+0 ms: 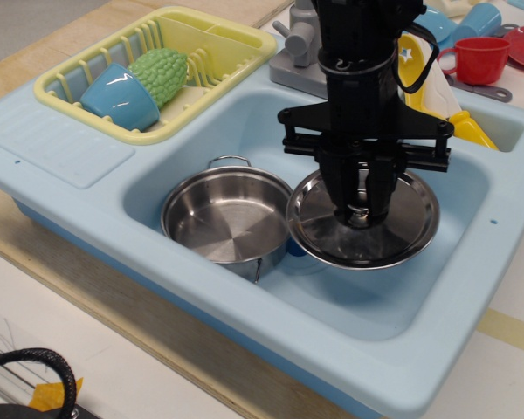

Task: Take lid off pot or pan

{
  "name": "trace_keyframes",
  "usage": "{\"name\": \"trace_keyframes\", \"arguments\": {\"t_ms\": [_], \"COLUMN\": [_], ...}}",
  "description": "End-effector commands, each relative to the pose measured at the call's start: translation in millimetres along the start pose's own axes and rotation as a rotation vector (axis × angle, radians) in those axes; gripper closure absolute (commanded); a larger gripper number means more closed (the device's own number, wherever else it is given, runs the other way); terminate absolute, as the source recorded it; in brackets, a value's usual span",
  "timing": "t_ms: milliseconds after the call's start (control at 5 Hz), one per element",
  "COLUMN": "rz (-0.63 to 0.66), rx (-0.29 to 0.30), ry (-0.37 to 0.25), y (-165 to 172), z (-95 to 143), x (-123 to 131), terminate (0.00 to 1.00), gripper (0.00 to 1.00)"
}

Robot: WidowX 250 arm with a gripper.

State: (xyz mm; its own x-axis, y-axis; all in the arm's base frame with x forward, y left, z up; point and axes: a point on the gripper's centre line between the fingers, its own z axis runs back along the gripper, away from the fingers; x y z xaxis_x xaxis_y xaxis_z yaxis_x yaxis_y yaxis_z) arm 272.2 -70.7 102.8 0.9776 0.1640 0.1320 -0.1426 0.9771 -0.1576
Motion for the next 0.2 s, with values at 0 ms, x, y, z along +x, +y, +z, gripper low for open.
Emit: {"name": "trace_keyframes", "arguments": {"t_ms": [0], "rz": [-0.049], "rx": [-0.042], "ry": [-0.062], "y": [-7.6], "z": [7.3], "x": [10.8], "terminate": [1.0], "gripper": [1.0]}}
